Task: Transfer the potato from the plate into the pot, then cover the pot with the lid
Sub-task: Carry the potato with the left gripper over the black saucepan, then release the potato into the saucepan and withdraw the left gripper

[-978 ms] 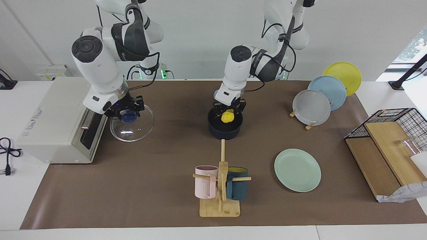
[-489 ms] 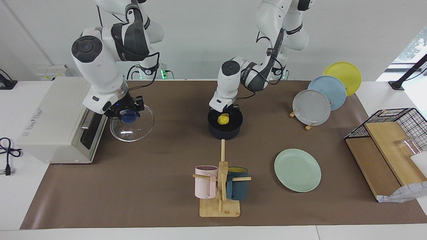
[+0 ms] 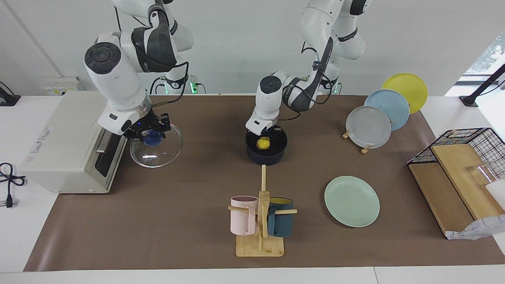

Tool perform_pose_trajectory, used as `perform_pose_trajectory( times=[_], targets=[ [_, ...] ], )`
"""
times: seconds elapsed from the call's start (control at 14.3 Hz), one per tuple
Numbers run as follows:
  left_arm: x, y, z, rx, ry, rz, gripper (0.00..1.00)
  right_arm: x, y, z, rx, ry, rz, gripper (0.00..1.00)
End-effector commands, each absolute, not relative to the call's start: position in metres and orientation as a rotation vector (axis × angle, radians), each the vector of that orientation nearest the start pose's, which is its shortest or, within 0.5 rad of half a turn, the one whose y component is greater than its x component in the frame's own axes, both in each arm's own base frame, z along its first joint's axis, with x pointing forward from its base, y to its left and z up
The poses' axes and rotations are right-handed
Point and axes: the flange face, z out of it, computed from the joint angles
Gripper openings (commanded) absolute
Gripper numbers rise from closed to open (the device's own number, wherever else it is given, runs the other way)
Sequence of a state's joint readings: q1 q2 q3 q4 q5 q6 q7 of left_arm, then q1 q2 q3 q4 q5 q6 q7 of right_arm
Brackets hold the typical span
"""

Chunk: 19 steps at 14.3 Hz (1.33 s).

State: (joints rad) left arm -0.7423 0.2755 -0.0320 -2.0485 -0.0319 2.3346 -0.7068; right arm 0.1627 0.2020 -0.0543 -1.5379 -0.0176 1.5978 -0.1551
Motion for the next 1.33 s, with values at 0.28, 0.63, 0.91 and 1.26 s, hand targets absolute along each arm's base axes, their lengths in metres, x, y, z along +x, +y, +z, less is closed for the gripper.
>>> perform_pose_trajectory(
  times=[0.28, 0.63, 0.91, 1.26],
  targets=[
    [0.463, -0.366, 0.413, -3.172, -0.002, 0.019, 1.0, 0.603, 0.065, 0.53, -3.112, -0.416, 0.219, 0.0],
    [0.532, -0.243, 0.555, -3.24, -0.195, -0.004, 1.0, 0.598, 0.099, 0.534, -3.083, -0.439, 0.206, 0.0],
    [0.564, -0.103, 0.597, -3.23, -0.101, -0.055, 1.0, 0.579, 0.197, 0.54, -3.098, -0.314, 0.143, 0.0],
    [0.566, -0.026, 0.598, -3.185, 0.033, -0.037, 1.0, 0.539, 0.316, 0.527, -3.064, -0.289, -0.052, 0.0]
  ],
)
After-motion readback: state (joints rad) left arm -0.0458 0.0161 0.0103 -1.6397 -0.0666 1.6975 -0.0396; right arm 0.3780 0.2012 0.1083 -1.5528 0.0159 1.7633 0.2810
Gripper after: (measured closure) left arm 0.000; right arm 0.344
